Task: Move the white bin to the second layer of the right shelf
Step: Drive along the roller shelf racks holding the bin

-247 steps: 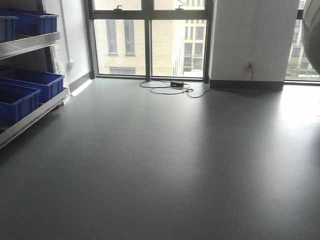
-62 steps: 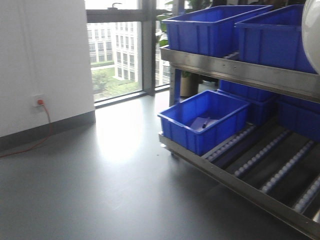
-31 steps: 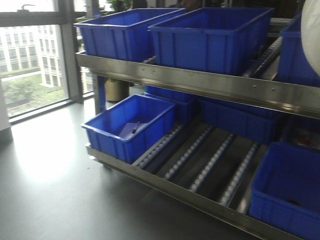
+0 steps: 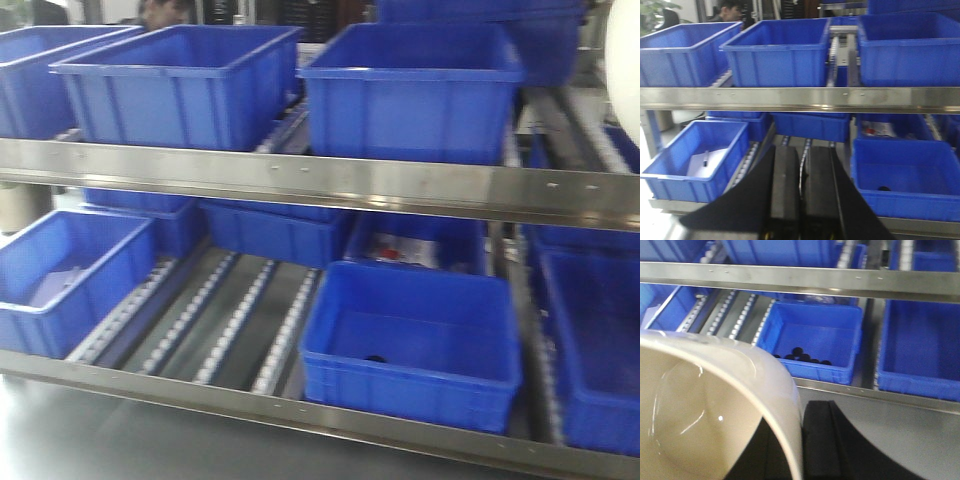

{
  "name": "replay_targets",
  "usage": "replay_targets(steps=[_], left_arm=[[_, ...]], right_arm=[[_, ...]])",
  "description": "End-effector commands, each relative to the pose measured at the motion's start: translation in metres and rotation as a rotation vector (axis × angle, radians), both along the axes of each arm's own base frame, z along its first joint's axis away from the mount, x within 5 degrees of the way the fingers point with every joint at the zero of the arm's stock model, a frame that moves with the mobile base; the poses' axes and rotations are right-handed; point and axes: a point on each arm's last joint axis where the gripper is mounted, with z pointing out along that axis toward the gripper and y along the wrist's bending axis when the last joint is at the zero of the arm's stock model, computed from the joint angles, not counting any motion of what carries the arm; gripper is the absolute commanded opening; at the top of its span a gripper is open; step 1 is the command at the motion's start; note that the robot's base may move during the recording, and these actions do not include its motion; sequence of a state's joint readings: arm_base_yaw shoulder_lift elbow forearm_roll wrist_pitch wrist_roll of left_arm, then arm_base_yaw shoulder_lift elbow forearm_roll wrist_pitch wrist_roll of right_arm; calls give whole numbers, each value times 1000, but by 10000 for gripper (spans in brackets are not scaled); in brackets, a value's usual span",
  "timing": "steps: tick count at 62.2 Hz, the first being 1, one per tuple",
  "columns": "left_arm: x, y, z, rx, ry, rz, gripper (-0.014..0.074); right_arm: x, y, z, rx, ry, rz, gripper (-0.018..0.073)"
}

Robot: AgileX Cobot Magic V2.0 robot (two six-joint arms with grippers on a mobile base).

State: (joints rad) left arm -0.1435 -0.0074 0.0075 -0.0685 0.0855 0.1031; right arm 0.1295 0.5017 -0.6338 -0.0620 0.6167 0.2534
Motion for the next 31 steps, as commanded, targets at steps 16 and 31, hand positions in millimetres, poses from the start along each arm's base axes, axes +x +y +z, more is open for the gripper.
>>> replay_targets(steps=[16, 31], left_arm=[[0, 0, -4, -19, -60, -2, 85], [0, 0, -4, -19, -60, -2, 85]], right_arm=[[2, 0, 18, 11, -123, -1, 57], [2, 0, 18, 11, -123, -1, 57]])
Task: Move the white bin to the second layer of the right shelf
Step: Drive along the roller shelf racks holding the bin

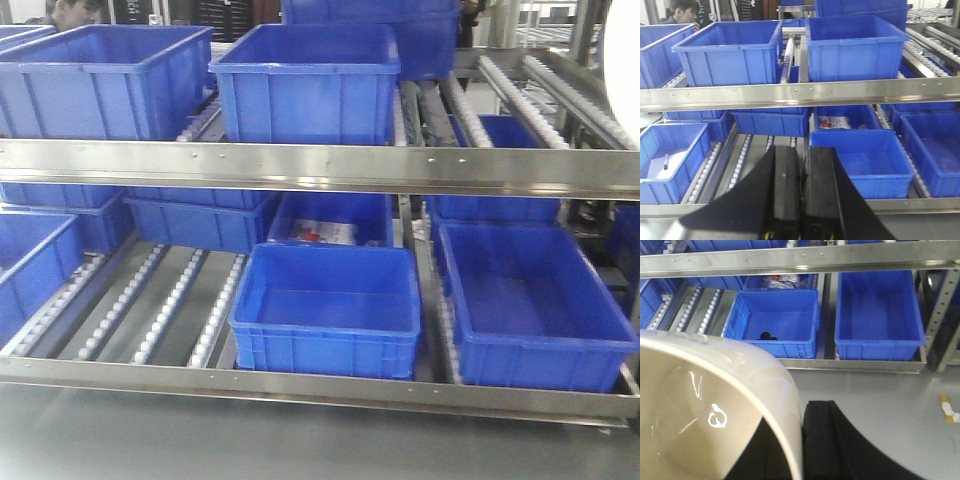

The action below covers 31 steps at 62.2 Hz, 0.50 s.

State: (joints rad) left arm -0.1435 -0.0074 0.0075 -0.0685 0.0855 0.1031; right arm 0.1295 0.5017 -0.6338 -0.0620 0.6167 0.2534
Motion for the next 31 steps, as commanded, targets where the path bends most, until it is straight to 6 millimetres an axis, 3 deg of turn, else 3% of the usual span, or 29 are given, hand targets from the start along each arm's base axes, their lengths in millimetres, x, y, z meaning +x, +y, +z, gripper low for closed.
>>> replay_targets(steps=[1, 31], left_arm=[[0, 0, -4, -19, -60, -2, 85], [0, 0, -4, -19, -60, -2, 85]], right_arm=[[2, 0, 18, 11, -123, -1, 57], [2, 0, 18, 11, -123, -1, 57]])
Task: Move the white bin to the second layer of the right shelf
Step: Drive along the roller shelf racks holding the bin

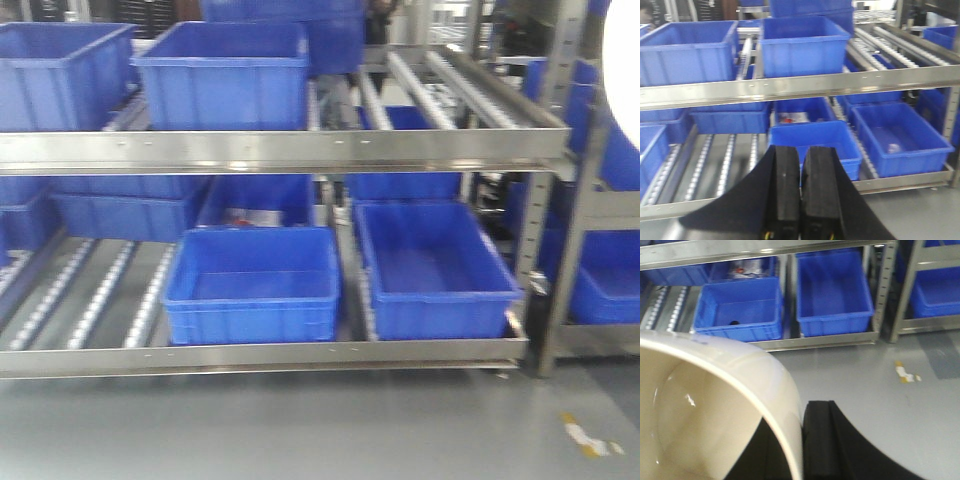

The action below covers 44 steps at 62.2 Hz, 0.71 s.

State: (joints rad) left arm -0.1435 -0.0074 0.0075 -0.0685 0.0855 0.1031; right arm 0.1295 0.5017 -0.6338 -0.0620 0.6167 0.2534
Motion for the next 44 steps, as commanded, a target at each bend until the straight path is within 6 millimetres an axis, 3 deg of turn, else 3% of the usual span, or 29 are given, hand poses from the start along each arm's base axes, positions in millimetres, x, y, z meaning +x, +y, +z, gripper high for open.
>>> replay_targets(steps=[1, 44], left_arm=[[0, 0, -4, -19, -60, -2, 85], [0, 0, -4, -19, -60, -2, 85]], right_arm=[[2, 0, 18, 11, -123, -1, 57], [2, 0, 18, 11, -123, -1, 57]])
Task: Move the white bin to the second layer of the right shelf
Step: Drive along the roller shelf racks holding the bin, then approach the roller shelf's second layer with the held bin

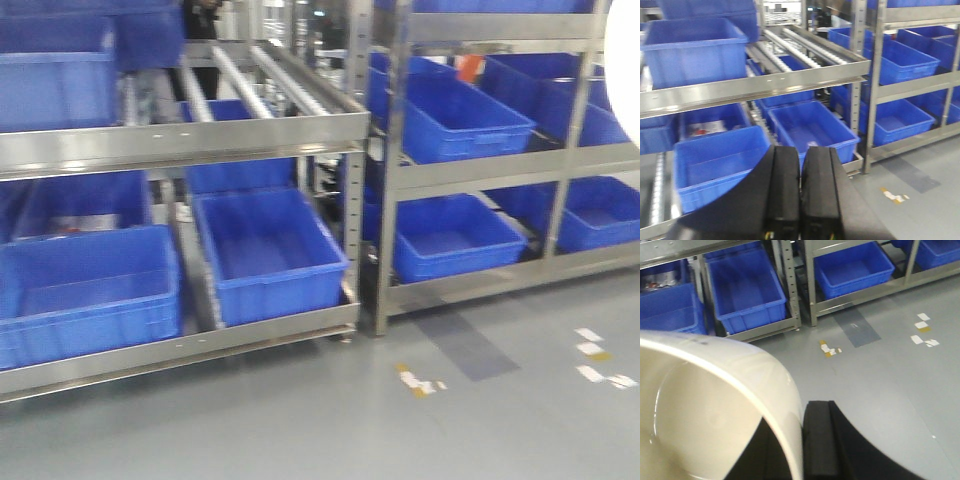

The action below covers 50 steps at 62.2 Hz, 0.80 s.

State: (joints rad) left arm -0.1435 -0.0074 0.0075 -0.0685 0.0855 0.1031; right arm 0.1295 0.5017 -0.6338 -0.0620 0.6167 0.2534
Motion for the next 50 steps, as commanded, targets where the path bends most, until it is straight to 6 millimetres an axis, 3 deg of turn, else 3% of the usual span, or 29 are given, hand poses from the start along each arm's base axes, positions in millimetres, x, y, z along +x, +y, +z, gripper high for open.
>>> replay_targets(steps=[1, 50], left_arm=[[0, 0, -4, -19, -60, -2, 85], [0, 0, -4, -19, -60, -2, 85]], right_arm=[[2, 0, 18, 11, -123, -1, 57], [2, 0, 18, 11, -124, -1, 57]])
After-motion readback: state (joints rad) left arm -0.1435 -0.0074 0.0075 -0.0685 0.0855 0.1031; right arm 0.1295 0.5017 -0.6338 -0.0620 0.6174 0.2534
